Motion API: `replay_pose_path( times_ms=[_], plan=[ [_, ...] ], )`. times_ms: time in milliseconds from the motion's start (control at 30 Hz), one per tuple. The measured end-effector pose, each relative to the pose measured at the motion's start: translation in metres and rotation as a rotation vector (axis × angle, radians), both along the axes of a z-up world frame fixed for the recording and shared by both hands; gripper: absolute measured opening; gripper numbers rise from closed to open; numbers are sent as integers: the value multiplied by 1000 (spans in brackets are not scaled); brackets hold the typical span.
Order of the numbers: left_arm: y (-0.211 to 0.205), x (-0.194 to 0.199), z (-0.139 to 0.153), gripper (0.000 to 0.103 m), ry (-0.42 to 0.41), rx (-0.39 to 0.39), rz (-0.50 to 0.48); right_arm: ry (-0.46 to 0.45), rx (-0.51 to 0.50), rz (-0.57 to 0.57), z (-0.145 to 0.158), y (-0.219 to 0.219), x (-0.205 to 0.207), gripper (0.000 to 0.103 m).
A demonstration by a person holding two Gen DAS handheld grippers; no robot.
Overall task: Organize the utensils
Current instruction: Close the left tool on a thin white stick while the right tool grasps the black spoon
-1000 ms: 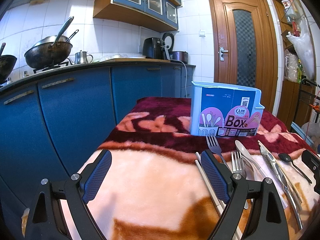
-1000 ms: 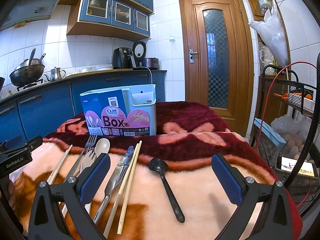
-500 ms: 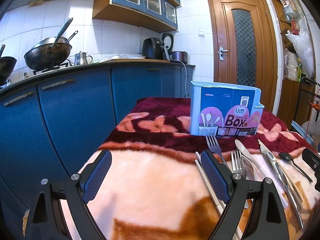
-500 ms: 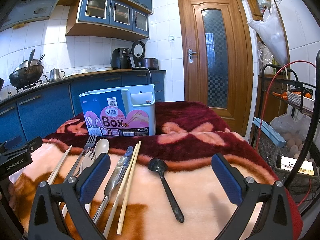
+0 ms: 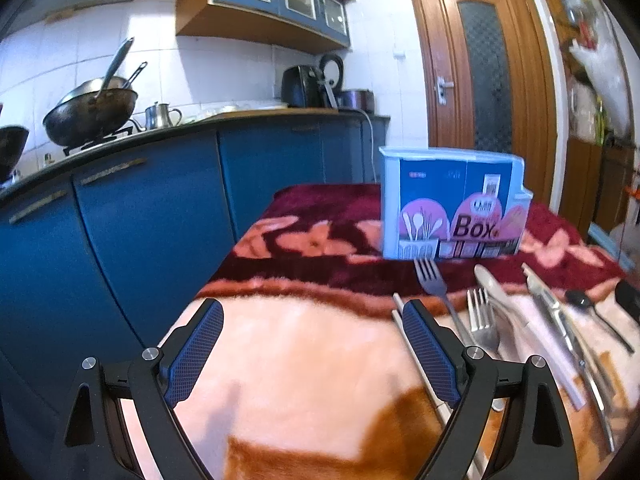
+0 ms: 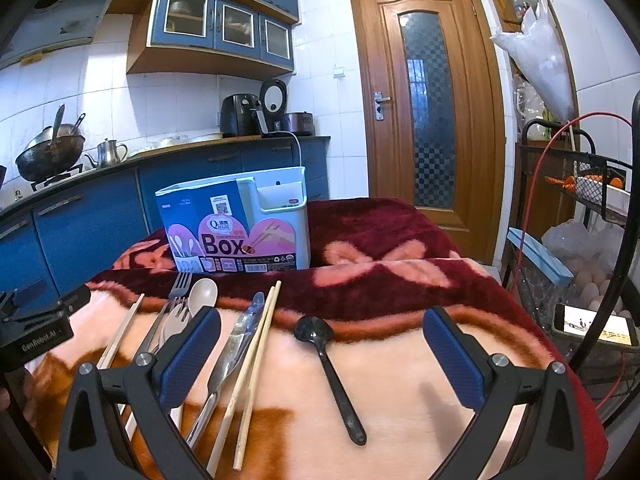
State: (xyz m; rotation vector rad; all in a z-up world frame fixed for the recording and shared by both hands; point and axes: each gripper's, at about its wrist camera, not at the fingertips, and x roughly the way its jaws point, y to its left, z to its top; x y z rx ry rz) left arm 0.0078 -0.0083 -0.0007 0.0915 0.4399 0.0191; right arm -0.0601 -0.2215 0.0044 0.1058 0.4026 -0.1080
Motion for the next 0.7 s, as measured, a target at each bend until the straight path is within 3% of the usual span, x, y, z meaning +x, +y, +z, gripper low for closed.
replay_pose_path(
  times_ms=[267,533,700],
  plan=[
    [-8,-6,11,92,31,34,-66,114,32,72,12,-11,8,103],
    [-12,11,11,92,250,6,-142,314,-14,131,21,-17,31,103],
    [-7,29,11,92,406,-23,-166,475,-38,176,15,-17,47,87]
  ],
)
